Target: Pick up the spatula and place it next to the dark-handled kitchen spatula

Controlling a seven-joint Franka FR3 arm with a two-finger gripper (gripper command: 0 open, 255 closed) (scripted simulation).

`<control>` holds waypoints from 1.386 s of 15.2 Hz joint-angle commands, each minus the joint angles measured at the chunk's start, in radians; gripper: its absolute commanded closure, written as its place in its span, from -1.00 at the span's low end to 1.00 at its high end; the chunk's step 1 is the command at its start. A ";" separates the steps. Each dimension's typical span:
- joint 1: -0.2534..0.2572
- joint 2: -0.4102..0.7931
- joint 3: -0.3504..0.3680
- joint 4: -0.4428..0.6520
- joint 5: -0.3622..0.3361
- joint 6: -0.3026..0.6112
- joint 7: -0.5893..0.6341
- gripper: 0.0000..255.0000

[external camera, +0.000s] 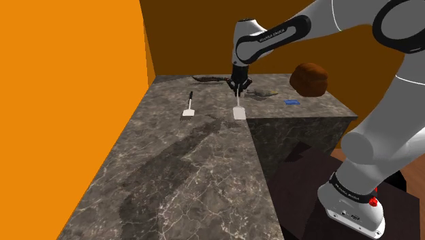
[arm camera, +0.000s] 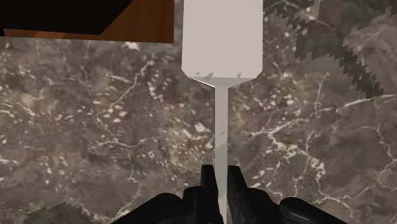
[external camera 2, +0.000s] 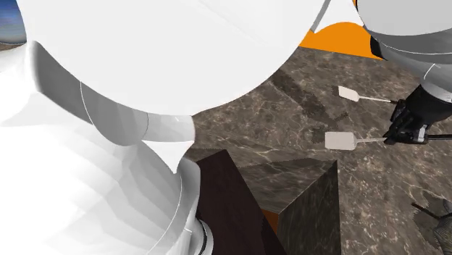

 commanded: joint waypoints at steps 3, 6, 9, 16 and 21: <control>0.001 0.030 -0.004 -0.015 -0.021 0.040 0.010 1.00; 0.004 0.049 -0.007 -0.035 -0.036 0.076 0.021 1.00; 0.007 0.070 -0.010 -0.054 -0.053 0.112 0.034 1.00; 0.013 0.101 -0.017 -0.074 -0.079 0.158 0.053 1.00; 0.013 0.101 -0.017 -0.074 -0.079 0.158 0.052 -1.00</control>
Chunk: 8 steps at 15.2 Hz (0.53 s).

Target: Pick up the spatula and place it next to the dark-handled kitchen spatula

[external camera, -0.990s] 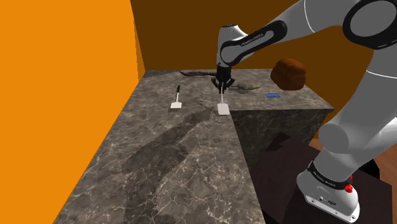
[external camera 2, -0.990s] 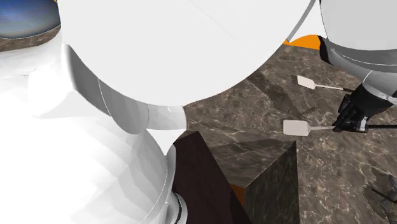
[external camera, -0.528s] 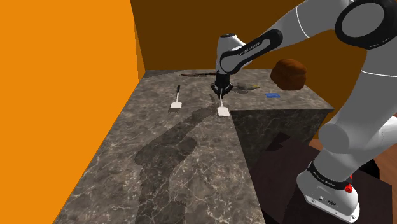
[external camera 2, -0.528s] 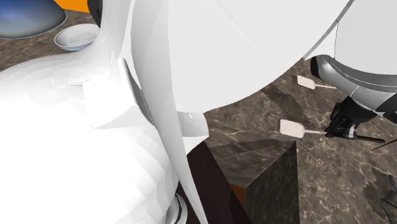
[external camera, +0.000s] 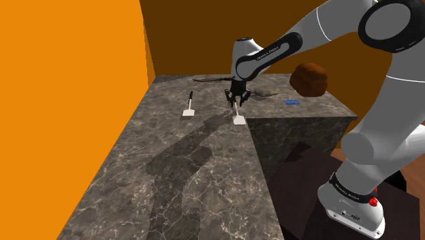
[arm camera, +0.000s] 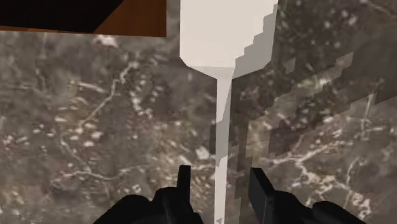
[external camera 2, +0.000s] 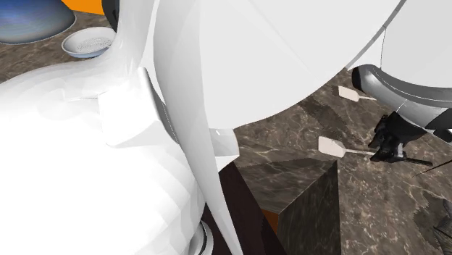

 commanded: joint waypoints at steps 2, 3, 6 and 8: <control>0.000 0.000 0.000 0.000 0.000 0.000 0.000 -1.00; 0.000 0.000 0.000 0.000 0.000 0.000 0.000 -1.00; -0.004 -0.022 0.005 0.010 0.017 -0.028 -0.011 -1.00; -0.010 -0.062 0.013 0.034 0.048 -0.086 -0.032 -1.00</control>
